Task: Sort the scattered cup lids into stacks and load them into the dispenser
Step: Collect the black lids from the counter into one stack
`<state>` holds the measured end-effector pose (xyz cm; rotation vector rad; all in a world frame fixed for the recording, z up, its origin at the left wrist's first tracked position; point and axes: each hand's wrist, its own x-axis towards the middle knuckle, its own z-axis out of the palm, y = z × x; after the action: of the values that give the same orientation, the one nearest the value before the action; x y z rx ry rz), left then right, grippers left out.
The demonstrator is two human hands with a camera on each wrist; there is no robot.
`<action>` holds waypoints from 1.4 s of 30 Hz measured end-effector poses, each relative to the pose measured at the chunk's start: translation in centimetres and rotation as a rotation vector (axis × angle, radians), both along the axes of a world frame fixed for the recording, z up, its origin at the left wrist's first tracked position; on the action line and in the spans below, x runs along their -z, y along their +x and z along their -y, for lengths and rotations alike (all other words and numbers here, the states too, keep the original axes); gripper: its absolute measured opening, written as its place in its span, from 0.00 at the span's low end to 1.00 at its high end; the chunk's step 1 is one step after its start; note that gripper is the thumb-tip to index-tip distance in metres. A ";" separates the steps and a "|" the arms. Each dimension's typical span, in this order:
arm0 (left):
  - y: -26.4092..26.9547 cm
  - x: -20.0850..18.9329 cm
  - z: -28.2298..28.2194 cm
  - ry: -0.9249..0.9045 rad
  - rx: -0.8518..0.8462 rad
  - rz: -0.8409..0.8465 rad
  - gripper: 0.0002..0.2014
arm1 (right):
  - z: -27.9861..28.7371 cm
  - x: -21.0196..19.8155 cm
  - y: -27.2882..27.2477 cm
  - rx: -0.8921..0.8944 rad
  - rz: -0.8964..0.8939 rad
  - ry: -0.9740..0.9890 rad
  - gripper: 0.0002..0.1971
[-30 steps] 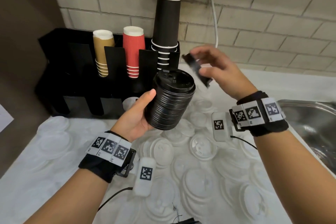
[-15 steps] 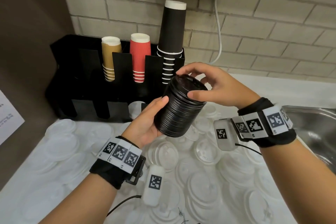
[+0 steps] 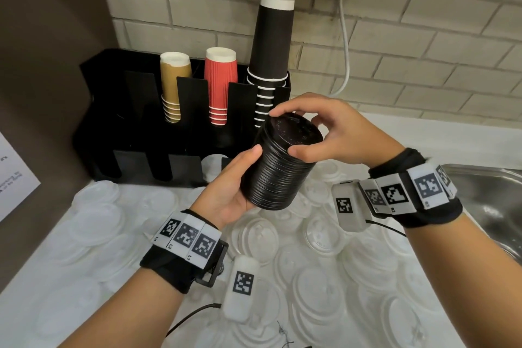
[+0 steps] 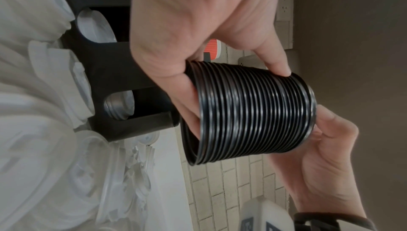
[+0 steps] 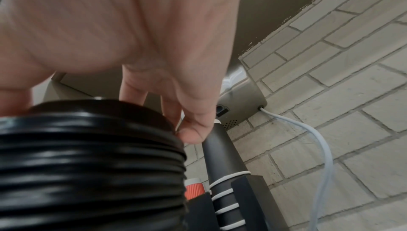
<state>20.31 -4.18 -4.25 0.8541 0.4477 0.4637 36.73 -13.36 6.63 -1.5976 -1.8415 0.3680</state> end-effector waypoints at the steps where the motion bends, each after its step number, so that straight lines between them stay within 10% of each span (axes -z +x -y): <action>1: 0.0 0.0 0.0 0.002 -0.002 0.000 0.37 | 0.0 0.0 0.0 -0.001 0.006 0.000 0.26; 13: -0.6 0.2 -1.5 0.058 0.097 0.128 0.24 | -0.3 -2.8 2.5 -0.010 -0.172 -0.025 0.11; 20: -1.6 -0.7 -3.6 0.065 0.034 0.223 0.23 | -6.8 5.9 9.3 0.375 0.233 -0.847 0.18; 36: -1.7 -2.0 -5.5 0.120 -0.059 0.159 0.22 | -15.5 13.3 15.6 0.622 0.347 -0.561 0.12; 42: -1.6 -1.6 -5.9 0.114 -0.038 0.165 0.27 | -16.2 14.4 16.5 0.516 0.059 -0.590 0.22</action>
<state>18.69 1.74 -2.60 0.9109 0.2879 0.5941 53.22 2.85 -7.78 -2.4223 -1.3436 0.6669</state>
